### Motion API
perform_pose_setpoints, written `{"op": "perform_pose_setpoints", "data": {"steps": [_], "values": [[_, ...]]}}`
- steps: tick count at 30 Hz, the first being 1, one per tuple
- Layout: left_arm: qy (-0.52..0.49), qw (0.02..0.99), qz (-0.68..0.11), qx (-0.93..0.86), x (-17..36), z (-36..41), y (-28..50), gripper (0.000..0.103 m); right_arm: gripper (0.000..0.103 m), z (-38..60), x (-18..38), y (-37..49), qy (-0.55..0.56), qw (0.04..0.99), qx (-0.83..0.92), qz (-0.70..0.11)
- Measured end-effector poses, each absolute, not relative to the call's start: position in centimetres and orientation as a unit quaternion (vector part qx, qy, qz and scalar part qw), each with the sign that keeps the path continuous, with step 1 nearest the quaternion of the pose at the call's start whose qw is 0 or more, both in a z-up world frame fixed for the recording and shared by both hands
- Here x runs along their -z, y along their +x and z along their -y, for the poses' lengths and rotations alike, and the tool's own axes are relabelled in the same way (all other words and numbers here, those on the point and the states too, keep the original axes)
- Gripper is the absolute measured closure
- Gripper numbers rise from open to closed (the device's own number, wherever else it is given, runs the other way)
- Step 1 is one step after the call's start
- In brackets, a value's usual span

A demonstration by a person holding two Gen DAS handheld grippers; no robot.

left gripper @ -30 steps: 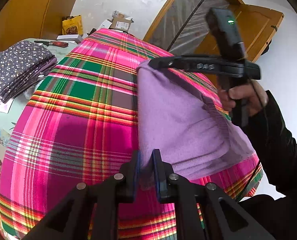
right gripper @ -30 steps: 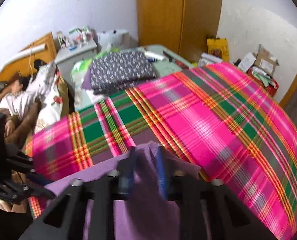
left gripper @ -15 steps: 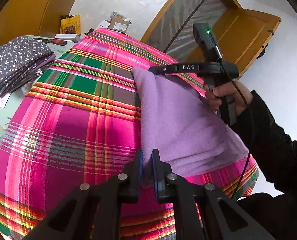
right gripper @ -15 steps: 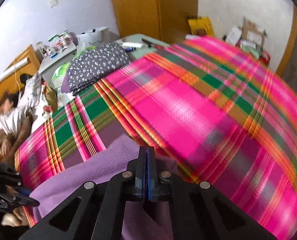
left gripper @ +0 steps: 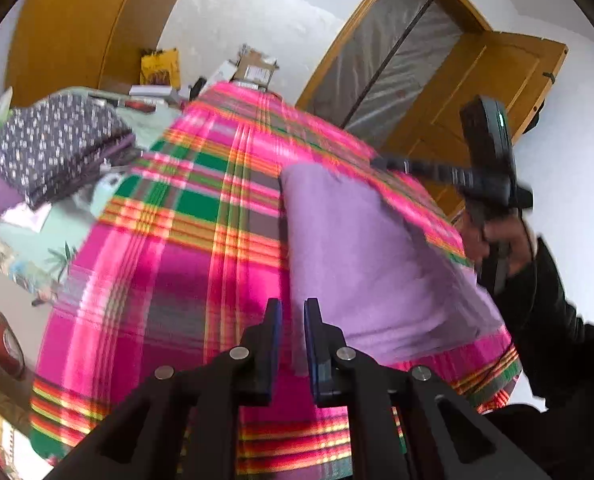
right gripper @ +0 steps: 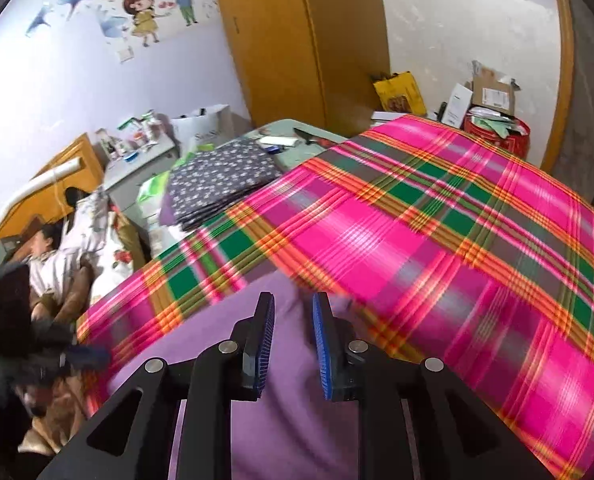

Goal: Fold clothes

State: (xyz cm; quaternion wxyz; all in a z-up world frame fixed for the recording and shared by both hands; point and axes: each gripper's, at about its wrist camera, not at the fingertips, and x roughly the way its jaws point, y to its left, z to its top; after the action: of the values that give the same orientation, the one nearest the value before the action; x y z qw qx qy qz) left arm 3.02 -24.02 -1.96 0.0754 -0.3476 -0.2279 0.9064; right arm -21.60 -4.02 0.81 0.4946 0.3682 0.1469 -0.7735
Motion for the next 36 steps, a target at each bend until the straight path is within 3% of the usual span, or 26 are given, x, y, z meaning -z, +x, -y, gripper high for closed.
{"op": "perform_pose_setpoints", "data": {"steps": [7, 10, 20, 30, 36], "values": [[-0.352, 0.111, 0.197, -0.908, 1.3, 21.1, 0.7, 0.092, 0.084, 3.2, 2.7, -21.6, 0.389, 0.459, 0.776, -0.188], [-0.366, 0.107, 0.184, -0.906, 1.8, 20.1, 0.1, 0.092, 0.085, 2.5, 3.9, -23.2, 0.417, 0.429, 0.783, -0.171], [-0.390, 0.089, 0.140, -0.906, 2.1, 17.5, -1.3, 0.092, 0.085, 4.3, 1.7, -20.4, 0.372, 0.498, 0.765, -0.167], [-0.410, 0.064, 0.111, -0.903, 3.0, 16.6, -1.6, 0.092, 0.088, 5.4, 4.8, -23.1, 0.415, 0.461, 0.769, -0.157], [-0.414, 0.059, 0.106, -0.902, 2.9, 16.7, -2.1, 0.092, 0.078, 3.4, 3.3, -21.7, 0.387, 0.442, 0.794, -0.155]]}}
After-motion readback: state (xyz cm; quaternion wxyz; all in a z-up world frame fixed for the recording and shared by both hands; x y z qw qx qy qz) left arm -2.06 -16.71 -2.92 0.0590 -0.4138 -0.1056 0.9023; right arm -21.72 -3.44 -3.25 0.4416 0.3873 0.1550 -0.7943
